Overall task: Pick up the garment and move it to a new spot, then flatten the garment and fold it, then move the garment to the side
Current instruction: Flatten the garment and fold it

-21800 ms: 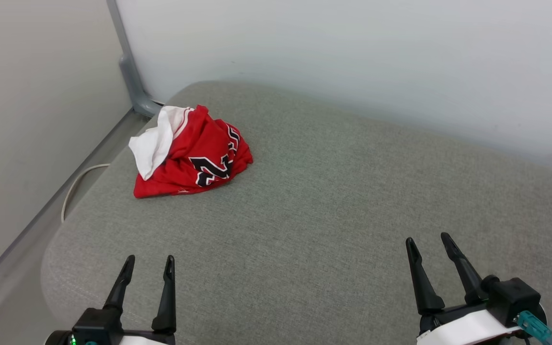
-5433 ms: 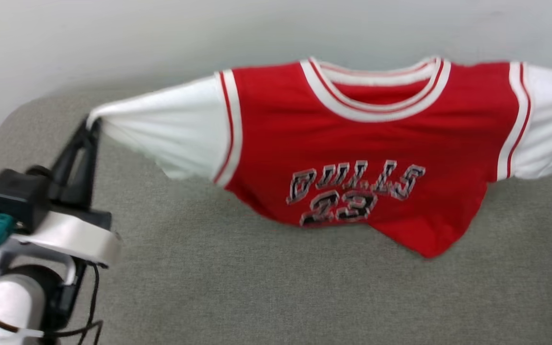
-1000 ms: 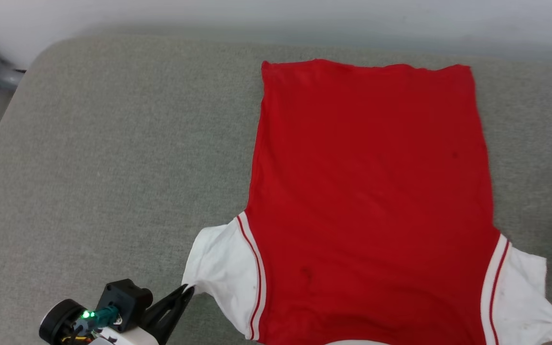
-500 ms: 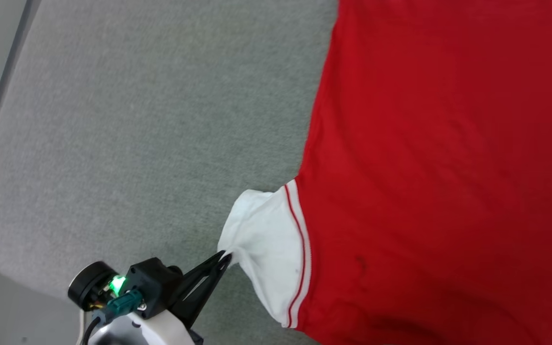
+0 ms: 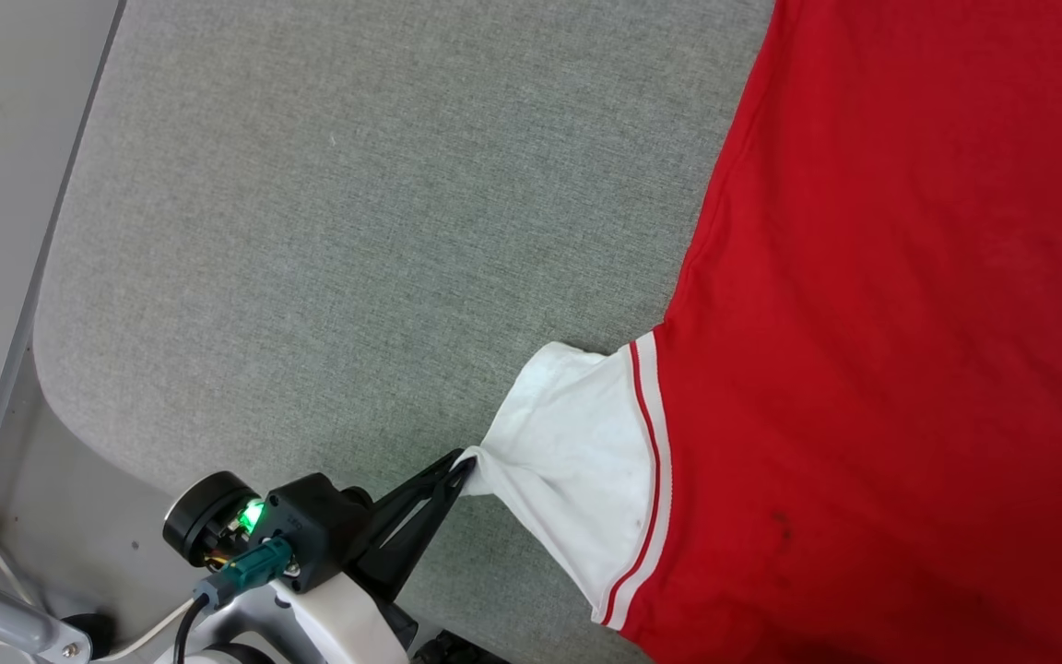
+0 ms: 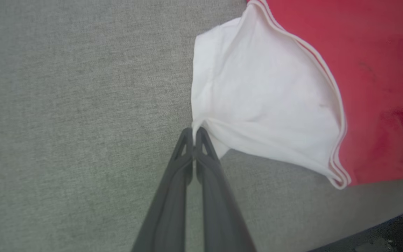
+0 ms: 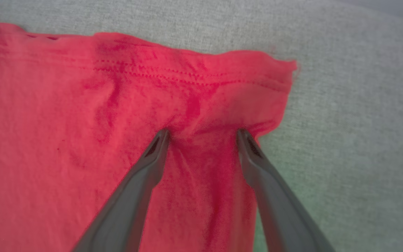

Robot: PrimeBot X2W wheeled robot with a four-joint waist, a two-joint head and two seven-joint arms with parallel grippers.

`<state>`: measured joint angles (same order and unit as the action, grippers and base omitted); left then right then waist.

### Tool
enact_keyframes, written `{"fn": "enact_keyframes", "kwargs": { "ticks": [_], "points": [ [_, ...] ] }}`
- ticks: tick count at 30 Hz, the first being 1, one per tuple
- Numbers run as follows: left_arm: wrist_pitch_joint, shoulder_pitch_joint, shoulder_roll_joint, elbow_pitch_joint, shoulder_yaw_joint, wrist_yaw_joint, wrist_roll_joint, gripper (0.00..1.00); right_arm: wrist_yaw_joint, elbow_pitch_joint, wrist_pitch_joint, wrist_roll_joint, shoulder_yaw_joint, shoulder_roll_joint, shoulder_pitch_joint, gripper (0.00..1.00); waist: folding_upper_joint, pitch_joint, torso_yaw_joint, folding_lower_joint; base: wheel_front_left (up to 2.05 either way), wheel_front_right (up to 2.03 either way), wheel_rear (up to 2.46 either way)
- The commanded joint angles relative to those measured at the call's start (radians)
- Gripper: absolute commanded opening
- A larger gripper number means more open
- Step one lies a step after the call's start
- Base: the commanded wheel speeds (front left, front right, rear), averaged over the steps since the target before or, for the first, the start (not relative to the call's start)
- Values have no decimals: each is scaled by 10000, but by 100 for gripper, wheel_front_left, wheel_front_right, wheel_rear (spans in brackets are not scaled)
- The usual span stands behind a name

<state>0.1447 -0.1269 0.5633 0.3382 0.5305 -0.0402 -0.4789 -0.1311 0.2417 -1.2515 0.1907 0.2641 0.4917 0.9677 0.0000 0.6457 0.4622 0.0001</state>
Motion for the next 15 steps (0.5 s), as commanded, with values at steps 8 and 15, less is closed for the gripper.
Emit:
{"fn": "enact_keyframes", "kwargs": {
  "ticks": [8, 15],
  "points": [
    [-431, -162, -43, -230, -124, 56, 46, 0, 8, 984, 519, 2, -520, 273, -742, 0, 0, -319, -103, -1, 0, 0, 0],
    [-436, -169, 47, -301, -168, 121, 69, 0, 9, 1383, 945, 300, -706, 313, -1285, 0, 0, -988, -507, -1, 0, 0, 0]
  ]
}}
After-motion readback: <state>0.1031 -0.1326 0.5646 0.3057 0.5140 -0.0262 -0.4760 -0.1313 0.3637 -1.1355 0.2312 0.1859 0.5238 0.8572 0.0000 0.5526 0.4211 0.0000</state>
